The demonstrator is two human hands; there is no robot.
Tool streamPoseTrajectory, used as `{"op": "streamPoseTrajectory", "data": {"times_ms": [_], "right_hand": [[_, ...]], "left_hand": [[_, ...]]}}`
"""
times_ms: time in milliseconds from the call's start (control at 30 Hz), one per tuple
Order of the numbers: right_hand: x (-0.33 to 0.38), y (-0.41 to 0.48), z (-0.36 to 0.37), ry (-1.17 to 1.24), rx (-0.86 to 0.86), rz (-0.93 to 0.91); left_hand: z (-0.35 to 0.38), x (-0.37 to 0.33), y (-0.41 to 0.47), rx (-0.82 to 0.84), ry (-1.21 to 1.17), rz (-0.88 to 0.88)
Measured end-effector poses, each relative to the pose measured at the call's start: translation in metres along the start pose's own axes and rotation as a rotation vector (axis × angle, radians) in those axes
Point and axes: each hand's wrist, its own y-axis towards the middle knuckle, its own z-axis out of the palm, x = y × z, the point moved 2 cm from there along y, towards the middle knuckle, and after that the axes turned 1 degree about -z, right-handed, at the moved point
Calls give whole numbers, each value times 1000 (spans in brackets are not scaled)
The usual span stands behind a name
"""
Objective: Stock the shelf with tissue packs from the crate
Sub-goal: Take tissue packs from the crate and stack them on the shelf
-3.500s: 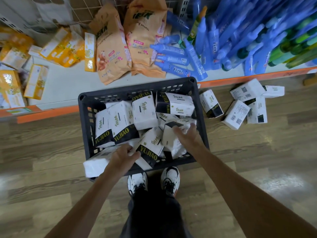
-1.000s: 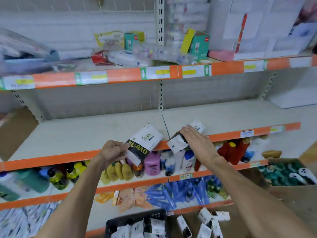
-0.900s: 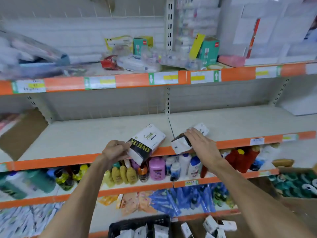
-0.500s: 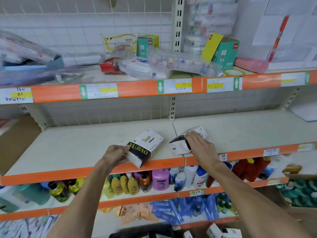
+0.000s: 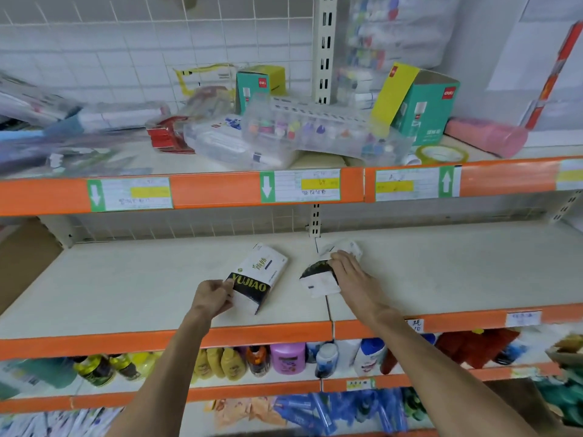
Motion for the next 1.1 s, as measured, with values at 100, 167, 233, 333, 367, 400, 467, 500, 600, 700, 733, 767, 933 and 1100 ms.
{"op": "streamPoseTrajectory", "data": {"times_ms": [100, 167, 233, 333, 367, 400, 467, 500, 600, 700, 733, 767, 933, 1100], "right_hand": [[-6, 10, 9, 22, 69, -91], [-6, 14, 11, 66, 122, -75], [-6, 10, 11, 93, 181, -41], [-15, -4, 9, 180, 203, 59], [-19, -8, 8, 200, 173, 86], [-22, -10, 7, 214, 137, 104], [-25, -11, 8, 239, 106, 114], [-24, -11, 8, 250, 104, 112], [-27, -12, 8, 281, 112, 138], [-38, -16, 7, 273, 124, 154], [-42, -16, 6, 254, 123, 156], [-45, -16, 5, 249, 123, 162], [-36, -10, 0, 305, 124, 169], [-3, -2, 9, 503, 133, 76]], "left_hand": [[4, 3, 3, -59, 274, 111], [5, -1, 2, -105, 569, 260], [8, -3, 2, -125, 716, 393], [15, -2, -4, 6, 795, 656], [19, 2, -5, 75, 832, 711], [23, 4, -8, 119, 875, 728], [31, 7, -15, 156, 939, 701], [35, 6, -19, 164, 977, 685], [47, 2, -29, 162, 1125, 609], [54, -1, -37, 118, 1125, 589], [56, -2, -39, 106, 1118, 584], [59, -2, -40, 92, 1113, 583], [63, 1, -39, 41, 1152, 617], [34, -9, -21, -124, 1245, 598]]}}
